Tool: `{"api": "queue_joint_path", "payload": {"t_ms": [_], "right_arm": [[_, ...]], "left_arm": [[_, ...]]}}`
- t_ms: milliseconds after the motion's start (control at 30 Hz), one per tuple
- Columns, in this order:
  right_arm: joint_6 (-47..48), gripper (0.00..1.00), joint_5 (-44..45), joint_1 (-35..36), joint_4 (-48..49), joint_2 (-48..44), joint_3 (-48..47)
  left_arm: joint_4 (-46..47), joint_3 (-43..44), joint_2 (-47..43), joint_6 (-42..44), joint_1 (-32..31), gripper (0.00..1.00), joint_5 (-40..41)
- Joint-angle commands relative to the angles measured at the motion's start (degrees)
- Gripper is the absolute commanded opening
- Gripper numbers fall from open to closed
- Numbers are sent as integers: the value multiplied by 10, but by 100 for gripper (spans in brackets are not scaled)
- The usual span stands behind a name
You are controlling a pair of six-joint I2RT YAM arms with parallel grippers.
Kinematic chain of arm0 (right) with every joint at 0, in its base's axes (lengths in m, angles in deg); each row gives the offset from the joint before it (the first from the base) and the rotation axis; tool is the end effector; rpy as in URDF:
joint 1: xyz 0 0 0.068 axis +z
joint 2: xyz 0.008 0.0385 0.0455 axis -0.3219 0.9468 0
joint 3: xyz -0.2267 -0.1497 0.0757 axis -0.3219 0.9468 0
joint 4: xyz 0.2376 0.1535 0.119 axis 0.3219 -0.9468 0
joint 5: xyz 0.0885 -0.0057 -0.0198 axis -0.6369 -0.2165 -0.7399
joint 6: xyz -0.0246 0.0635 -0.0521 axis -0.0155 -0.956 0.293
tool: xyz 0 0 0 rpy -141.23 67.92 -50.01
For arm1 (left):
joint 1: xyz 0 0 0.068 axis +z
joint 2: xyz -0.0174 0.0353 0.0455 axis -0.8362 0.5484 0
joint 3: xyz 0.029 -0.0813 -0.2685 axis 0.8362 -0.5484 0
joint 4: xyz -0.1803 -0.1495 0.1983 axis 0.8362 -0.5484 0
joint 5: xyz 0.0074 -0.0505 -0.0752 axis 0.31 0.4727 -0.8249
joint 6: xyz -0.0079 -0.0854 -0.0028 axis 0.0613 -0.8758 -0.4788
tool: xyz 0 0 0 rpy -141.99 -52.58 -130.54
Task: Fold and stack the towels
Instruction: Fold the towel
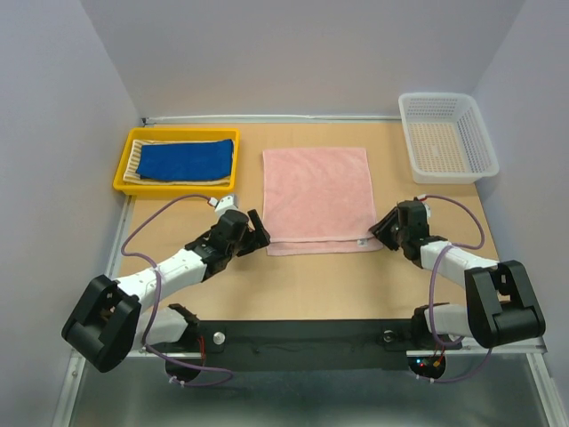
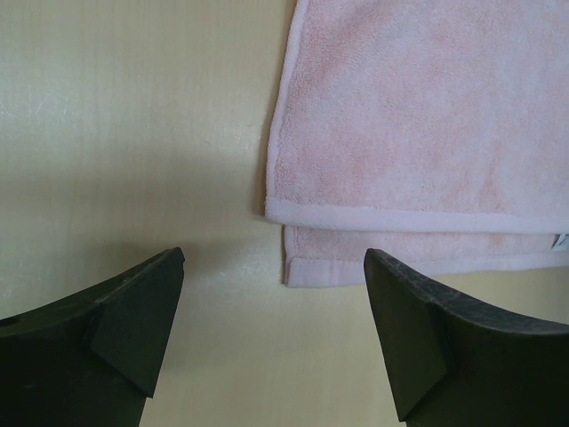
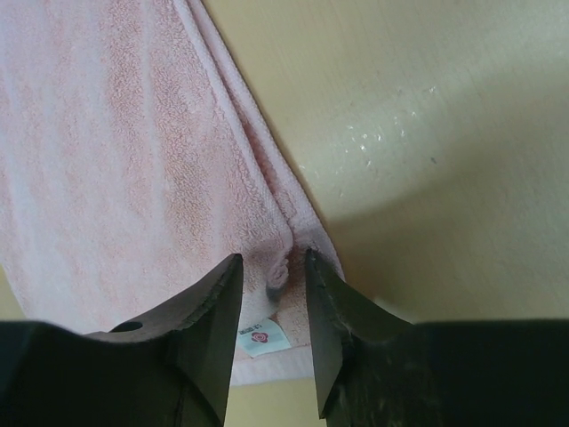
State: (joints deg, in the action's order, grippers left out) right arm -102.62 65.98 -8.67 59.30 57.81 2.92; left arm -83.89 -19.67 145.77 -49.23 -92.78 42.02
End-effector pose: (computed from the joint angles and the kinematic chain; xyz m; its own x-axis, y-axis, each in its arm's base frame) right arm 0.2860 0.0486 0.0918 -0.5612 0.6670 -0.4900 0.4137 0.7388 0.5320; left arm 0.2505 -0.1662 0.1441 -0.6562 -0.3690 -0.6582 0.0131 0.8665 -0.4990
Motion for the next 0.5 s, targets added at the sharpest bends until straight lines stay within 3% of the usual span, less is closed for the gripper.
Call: {"api": "queue_joint_path", "payload": {"t_ms": [0, 300, 467], "right_arm": [[2, 40, 15, -3, 20, -7, 8], [6, 20, 2, -3, 21, -17, -11], [7, 6, -6, -4, 21, -36, -17]], "left_arm": [[5, 21, 1, -1, -4, 93, 11], [2, 37, 22, 1, -8, 91, 9], [-14, 68, 60, 3, -8, 82, 25]]}}
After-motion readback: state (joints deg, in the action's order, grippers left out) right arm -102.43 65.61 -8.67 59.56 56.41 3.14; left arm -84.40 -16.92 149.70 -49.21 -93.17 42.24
